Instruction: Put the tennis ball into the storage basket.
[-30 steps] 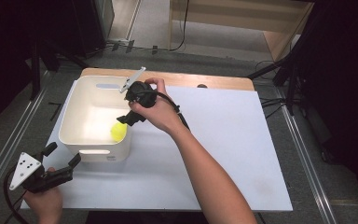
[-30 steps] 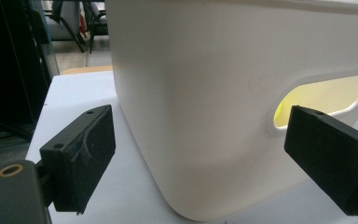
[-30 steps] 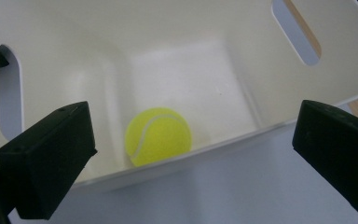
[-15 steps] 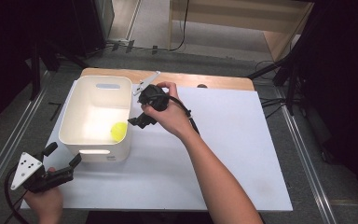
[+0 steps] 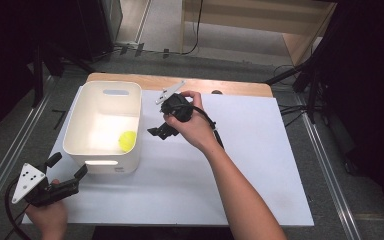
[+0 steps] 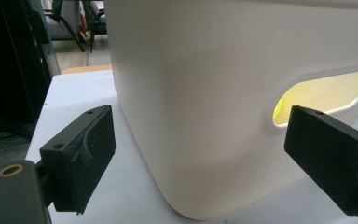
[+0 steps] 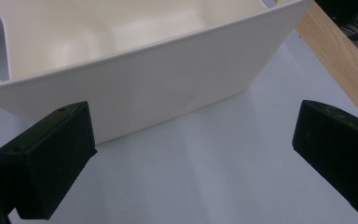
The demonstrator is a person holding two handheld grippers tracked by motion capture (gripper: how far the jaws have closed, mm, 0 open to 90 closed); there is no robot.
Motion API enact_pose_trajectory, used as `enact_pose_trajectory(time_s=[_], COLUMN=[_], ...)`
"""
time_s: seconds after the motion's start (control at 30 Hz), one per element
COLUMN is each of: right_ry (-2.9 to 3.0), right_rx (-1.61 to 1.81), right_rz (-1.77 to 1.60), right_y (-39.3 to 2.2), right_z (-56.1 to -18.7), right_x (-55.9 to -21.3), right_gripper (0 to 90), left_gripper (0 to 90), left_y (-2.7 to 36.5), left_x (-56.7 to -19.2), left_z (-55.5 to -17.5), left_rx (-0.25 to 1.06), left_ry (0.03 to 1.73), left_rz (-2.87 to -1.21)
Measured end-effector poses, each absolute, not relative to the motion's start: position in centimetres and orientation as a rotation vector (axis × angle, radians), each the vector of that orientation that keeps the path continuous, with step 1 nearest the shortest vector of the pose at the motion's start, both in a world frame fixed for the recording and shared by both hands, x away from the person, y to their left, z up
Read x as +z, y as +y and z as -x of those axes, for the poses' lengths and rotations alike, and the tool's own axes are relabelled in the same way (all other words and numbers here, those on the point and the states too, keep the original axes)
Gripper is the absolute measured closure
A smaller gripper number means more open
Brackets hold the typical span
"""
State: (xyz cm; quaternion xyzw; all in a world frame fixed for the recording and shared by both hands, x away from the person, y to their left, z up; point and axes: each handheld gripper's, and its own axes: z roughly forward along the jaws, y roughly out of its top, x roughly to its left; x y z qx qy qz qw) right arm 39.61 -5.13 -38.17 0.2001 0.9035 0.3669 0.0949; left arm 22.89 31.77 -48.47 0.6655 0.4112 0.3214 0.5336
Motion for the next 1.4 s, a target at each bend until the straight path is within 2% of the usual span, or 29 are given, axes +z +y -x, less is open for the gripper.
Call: enact_pose_trajectory(time_s=[1.4], right_ry=[2.599], right_rx=[1.092], right_rz=[-0.765], right_y=[-12.7], right_z=[-37.2], right_x=[-41.1], right_gripper=[0.0], left_gripper=[8.6], left_y=[31.5], left_x=[-48.5], left_z=[-22.9], left_rx=[0.778], left_ry=[0.977], left_rz=[-1.613])
